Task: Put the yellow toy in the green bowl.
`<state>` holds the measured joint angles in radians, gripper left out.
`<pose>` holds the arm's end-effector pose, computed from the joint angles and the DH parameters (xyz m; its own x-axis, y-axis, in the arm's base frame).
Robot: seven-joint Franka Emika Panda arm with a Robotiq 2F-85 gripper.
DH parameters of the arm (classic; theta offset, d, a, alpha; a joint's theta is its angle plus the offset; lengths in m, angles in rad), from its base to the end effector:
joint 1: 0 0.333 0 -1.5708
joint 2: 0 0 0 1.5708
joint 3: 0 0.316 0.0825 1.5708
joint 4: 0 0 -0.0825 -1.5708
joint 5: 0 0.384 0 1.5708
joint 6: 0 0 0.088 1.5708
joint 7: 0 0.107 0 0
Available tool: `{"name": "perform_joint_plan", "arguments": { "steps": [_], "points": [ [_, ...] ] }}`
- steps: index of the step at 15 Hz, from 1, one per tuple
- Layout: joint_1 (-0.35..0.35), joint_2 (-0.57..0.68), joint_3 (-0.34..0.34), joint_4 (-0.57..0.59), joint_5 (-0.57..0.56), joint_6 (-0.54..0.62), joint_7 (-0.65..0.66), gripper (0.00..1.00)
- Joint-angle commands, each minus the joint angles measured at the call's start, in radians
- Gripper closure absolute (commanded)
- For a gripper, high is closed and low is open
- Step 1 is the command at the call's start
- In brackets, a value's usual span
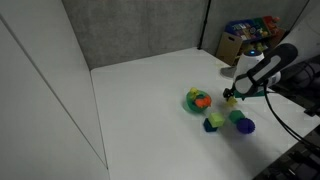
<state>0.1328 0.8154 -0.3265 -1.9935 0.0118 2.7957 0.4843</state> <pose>0.5754 -0.1193 0.0688 0.8320 -0.5415 0.1211 -0.5548 -0.8087 0.1955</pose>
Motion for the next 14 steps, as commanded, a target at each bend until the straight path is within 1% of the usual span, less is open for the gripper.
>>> {"name": "perform_joint_plan", "arguments": {
  "steps": [1,6,7,8,9,11,14],
  "points": [
    [0.009,0.055,-0.007,0.065,0.003,-0.008,-0.002,0.00],
    [0.058,0.116,-0.052,0.100,-0.015,0.015,0.012,0.00],
    [0.070,0.127,-0.064,0.105,-0.016,0.018,0.016,0.25],
    [0.081,0.134,-0.076,0.107,-0.018,0.019,0.018,0.27],
    [0.092,0.139,-0.089,0.108,-0.017,0.021,0.022,0.34],
    [0.117,0.145,-0.118,0.109,-0.018,0.016,0.031,0.53],
    [0.156,0.127,-0.159,0.103,-0.019,-0.003,0.044,0.74]
  ]
}}
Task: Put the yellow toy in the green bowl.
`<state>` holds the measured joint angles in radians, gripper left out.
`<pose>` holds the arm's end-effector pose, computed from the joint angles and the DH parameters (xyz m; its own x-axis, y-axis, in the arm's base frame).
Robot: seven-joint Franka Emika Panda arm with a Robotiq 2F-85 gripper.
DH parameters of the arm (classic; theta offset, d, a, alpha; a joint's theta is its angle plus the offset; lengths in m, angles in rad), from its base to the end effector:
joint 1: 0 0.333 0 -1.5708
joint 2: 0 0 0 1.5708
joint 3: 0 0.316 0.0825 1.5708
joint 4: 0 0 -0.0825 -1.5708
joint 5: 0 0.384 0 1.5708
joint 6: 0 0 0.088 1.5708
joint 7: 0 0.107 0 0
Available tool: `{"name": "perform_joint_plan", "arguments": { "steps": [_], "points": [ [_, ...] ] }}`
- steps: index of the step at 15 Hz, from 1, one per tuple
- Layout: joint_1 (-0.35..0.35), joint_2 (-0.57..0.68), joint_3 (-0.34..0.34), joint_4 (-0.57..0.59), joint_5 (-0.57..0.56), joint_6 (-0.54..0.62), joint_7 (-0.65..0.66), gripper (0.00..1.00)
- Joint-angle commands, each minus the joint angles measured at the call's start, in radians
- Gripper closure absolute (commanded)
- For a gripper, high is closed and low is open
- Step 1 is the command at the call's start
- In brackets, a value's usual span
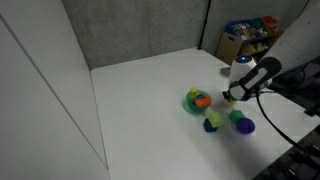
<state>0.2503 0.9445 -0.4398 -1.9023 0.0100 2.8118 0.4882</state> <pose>0.5924 -0.1175 0.0452 0.8701 -0.4611 0.1741 -0.4928 -0.8188 0.2945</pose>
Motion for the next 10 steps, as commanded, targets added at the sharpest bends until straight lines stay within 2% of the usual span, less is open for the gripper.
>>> {"name": "perform_joint_plan", "arguments": {
  "steps": [1,5,10],
  "points": [
    [0.054,-0.012,-0.062,0.008,-0.018,-0.024,0.048,0.75],
    [0.122,-0.057,-0.120,-0.002,-0.021,-0.044,0.091,0.83],
    [0.217,-0.127,-0.150,0.002,-0.050,-0.101,0.162,0.83]
  ]
}}
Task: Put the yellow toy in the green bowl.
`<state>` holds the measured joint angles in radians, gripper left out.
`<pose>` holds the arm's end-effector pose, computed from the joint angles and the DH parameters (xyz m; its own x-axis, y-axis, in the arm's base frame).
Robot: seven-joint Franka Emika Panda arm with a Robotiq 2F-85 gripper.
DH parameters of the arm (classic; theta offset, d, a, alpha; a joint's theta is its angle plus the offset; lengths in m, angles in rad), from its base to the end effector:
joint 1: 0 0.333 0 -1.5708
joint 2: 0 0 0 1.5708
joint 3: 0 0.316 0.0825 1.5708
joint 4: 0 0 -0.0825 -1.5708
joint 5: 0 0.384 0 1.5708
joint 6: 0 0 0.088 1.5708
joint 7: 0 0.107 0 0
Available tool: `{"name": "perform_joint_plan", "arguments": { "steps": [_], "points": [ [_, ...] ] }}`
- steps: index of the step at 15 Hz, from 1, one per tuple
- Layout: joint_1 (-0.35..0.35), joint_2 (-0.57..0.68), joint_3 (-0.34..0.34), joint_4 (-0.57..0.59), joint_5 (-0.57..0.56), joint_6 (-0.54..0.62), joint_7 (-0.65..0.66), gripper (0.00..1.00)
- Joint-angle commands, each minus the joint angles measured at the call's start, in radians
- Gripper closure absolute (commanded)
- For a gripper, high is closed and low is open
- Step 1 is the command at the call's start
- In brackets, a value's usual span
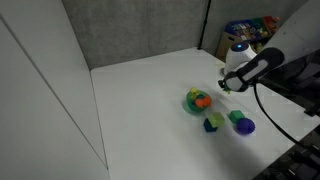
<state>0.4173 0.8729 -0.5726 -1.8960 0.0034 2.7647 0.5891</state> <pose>0.6249 -0.0854 0.1126 0.8385 -0.4594 0.2931 -0.5371 -0.7877 0.3018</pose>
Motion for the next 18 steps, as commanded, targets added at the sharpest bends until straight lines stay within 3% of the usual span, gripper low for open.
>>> {"name": "perform_joint_plan", "arguments": {
  "steps": [1,5,12,13,14,18],
  "points": [
    [0.066,-0.071,-0.015,-0.002,-0.057,-0.067,0.077,0.83],
    [0.111,-0.114,0.013,0.011,-0.114,-0.088,0.147,0.83],
    [0.116,-0.090,0.089,0.067,-0.185,-0.100,0.235,0.83],
    [0.120,-0.084,0.094,0.073,-0.196,-0.106,0.249,0.34],
    [0.119,-0.083,0.103,0.076,-0.204,-0.112,0.259,0.32],
    [0.118,-0.085,0.122,0.082,-0.244,-0.134,0.299,0.04]
  ]
}}
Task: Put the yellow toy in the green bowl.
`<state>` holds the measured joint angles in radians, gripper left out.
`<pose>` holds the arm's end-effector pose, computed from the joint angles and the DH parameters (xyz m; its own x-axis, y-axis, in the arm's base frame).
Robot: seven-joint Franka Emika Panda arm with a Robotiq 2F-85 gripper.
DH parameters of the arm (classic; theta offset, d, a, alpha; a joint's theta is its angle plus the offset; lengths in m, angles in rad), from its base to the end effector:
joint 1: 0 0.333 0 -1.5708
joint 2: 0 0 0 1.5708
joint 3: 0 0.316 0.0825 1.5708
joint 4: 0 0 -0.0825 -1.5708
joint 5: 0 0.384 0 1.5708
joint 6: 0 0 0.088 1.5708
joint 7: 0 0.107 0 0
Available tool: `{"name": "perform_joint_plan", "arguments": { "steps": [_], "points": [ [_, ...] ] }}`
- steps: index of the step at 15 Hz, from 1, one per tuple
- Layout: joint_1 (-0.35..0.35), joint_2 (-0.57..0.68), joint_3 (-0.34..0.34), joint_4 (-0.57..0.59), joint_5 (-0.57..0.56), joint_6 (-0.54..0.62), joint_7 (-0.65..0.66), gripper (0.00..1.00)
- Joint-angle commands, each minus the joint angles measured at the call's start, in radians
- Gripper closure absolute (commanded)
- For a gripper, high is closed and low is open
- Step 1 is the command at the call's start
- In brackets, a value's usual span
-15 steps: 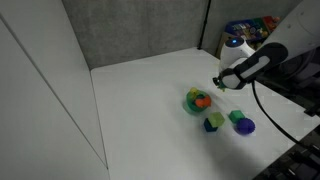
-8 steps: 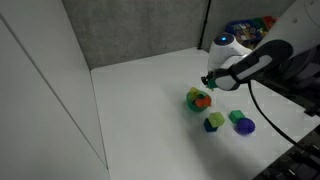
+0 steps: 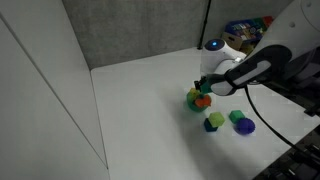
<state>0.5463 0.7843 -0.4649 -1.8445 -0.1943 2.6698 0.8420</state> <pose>0.6437 0.0760 0.1448 0.8691 -0.3734 0.3246 -0.4597 -0.8518 0.2511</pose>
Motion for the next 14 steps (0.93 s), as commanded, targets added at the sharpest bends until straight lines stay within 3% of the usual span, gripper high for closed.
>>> {"name": "perform_joint_plan", "arguments": {
  "steps": [1,5,14],
  "points": [
    [-0.013,0.001,0.017,0.030,-0.055,-0.041,0.053,0.00],
    [-0.055,-0.058,0.072,0.004,-0.048,-0.082,0.013,0.00],
    [-0.272,-0.314,0.277,-0.140,0.004,-0.143,-0.181,0.00]
  ]
}}
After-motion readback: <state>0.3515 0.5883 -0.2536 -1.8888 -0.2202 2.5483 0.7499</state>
